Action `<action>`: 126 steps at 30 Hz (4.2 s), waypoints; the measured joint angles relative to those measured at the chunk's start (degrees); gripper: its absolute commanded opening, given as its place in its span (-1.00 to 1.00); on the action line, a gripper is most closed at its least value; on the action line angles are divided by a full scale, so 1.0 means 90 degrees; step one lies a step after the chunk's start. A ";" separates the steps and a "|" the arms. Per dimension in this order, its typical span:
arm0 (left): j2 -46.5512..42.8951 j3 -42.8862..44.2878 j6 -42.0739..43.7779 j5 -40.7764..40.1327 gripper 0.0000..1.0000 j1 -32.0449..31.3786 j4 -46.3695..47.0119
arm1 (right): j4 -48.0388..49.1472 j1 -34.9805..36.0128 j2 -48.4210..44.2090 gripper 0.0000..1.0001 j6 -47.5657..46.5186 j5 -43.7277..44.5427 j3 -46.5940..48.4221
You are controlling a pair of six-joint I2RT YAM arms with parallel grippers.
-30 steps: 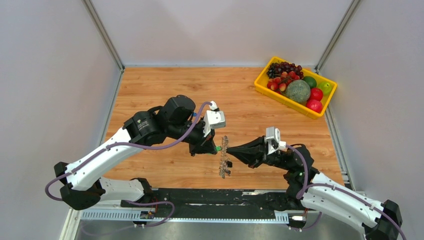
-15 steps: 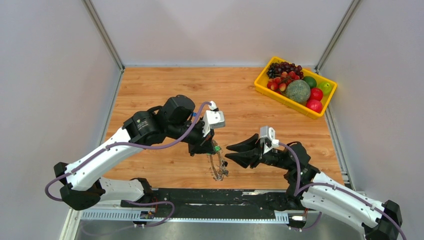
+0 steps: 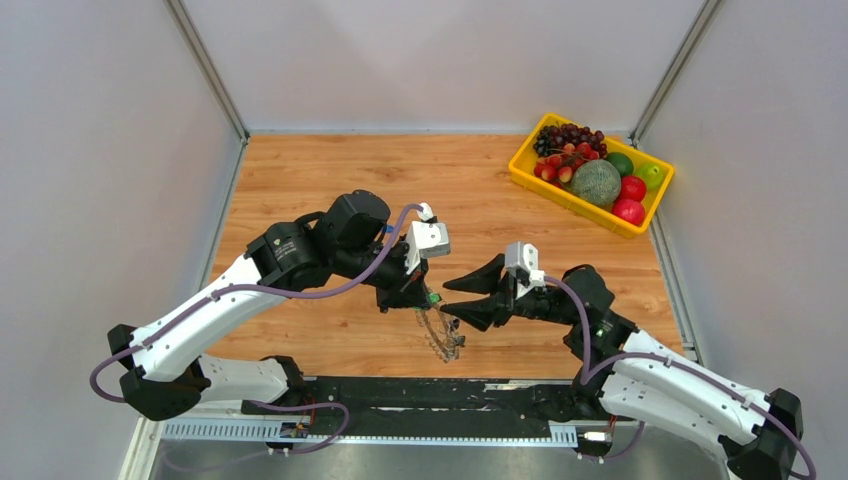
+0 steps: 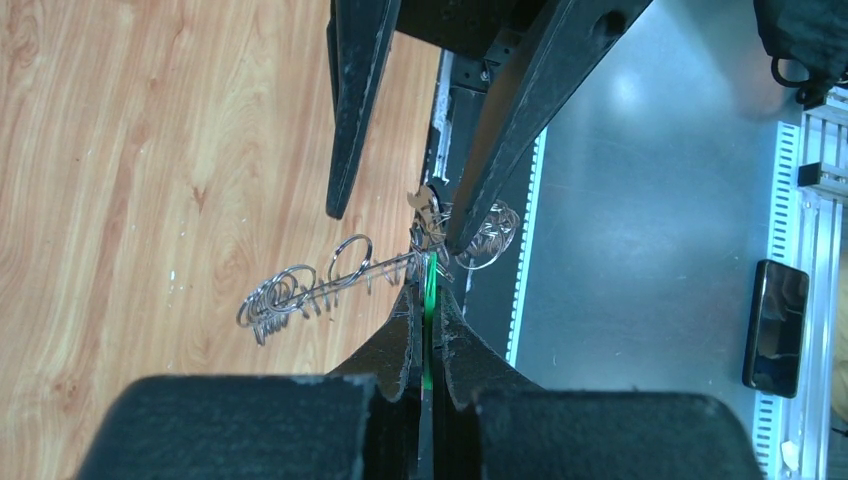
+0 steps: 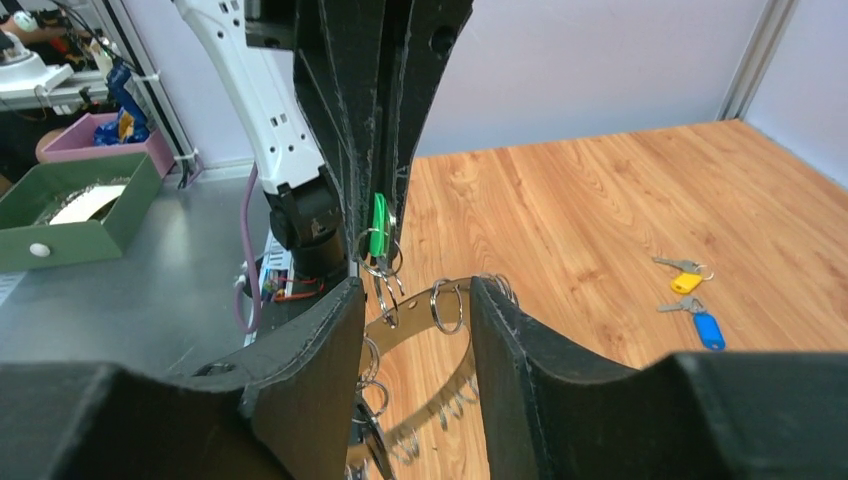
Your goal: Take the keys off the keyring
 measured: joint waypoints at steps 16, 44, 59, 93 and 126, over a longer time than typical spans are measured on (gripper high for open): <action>0.0000 0.0000 0.0000 0.0095 -1.00 0.0000 -0.0034 | -0.0151 0.0002 0.0342 -0.49 -0.0240 -0.0481 0.0114; 0.0002 -0.0015 -0.0002 0.0117 -1.00 -0.0012 0.0274 | 0.2339 0.0046 -0.0765 -0.61 0.1443 0.0724 -0.1545; -0.0027 -0.0017 0.0000 0.0109 -1.00 -0.0005 -0.0049 | 0.0352 0.0039 -0.0867 0.09 0.0527 0.0639 -0.0867; -0.0027 -0.0015 0.0017 0.0090 -1.00 -0.0005 -0.0056 | -0.0316 0.0039 0.0323 -1.00 -0.0393 -0.0622 0.0202; -0.0061 -0.0015 0.0019 0.0121 -1.00 -0.0029 -0.0073 | -0.0211 0.0039 -0.0355 -0.04 -0.0398 -0.0126 -0.0095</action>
